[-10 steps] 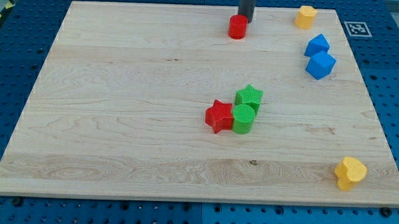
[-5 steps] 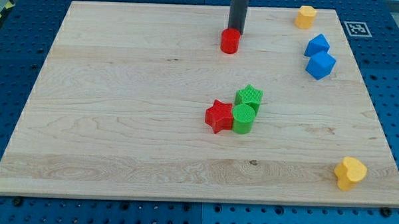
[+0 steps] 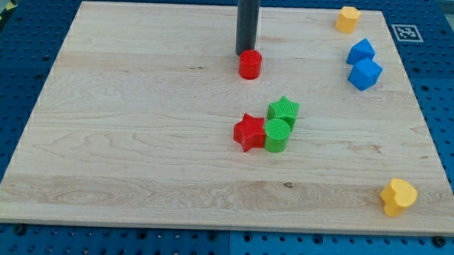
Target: Slide red circle closer to red star
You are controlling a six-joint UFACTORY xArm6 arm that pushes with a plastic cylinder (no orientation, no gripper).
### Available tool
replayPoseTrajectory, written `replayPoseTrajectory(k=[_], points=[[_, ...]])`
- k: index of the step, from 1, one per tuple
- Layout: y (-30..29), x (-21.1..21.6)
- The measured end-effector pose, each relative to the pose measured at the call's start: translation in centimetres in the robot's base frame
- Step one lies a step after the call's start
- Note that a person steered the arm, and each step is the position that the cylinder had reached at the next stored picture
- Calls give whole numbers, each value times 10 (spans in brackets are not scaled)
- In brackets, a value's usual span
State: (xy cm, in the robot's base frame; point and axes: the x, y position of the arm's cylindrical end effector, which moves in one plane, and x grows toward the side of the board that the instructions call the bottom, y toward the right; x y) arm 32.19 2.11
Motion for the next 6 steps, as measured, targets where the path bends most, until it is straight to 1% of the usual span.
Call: replayPoseTrajectory(k=[2,3,4,6], points=[[0,3],[3,17],[17,42],[49,40]])
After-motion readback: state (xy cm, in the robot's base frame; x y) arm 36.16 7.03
